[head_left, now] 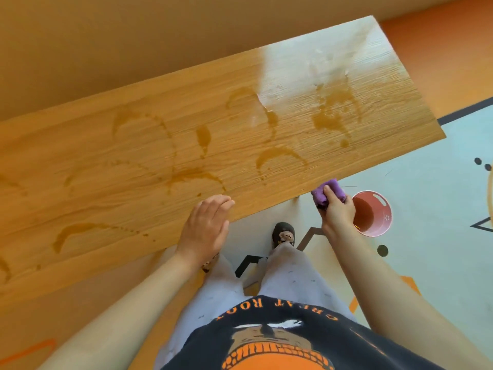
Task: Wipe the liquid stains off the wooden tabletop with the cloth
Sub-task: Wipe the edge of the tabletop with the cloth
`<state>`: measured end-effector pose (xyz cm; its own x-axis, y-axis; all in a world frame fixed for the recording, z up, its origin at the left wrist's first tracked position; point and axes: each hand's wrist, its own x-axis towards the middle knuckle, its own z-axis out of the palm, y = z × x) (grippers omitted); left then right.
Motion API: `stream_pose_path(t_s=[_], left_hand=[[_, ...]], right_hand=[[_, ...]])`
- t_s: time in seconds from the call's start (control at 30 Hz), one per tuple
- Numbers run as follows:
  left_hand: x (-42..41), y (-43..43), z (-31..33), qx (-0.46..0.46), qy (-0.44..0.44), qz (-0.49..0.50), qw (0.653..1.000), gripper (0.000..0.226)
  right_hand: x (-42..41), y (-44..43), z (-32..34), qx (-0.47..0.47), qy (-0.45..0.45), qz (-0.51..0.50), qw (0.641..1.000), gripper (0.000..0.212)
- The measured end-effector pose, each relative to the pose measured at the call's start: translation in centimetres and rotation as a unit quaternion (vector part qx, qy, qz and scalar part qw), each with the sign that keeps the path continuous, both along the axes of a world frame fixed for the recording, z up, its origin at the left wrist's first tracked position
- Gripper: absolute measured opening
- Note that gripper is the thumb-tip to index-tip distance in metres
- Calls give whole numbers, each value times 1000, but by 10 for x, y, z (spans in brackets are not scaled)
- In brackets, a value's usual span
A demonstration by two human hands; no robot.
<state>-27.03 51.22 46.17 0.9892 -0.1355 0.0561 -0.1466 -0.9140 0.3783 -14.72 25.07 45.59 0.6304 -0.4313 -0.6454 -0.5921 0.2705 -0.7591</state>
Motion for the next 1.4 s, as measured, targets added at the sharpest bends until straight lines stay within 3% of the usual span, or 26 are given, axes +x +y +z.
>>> stream_pose_path(t_s=[0.17, 0.43, 0.73, 0.87, 1.07, 1.17, 1.4], left_hand=[[-40, 63, -10, 26, 23, 68, 997, 40], [-45, 77, -27, 78, 19, 20, 997, 38], [-45, 78, -32, 68, -4, 24, 997, 38], [-45, 77, -31, 65, -12, 33, 997, 37], [-46, 74, -27, 46, -12, 45, 998, 37], [-47, 73, -26, 46, 0, 52, 998, 37], [-45, 71, -26, 58, -1, 53, 997, 38]], right_hand=[[-56, 80, -2, 39, 20, -26, 999, 14], [-116, 140, 5, 6, 31, 141, 989, 16], [-67, 89, 6, -26, 21, 51, 998, 20], [-78, 106, 3, -55, 46, 83, 994, 16], [-123, 149, 5, 37, 74, 218, 972, 15], [-117, 145, 9, 25, 66, 257, 964, 16], [-70, 85, 14, -45, 37, 169, 984, 16]])
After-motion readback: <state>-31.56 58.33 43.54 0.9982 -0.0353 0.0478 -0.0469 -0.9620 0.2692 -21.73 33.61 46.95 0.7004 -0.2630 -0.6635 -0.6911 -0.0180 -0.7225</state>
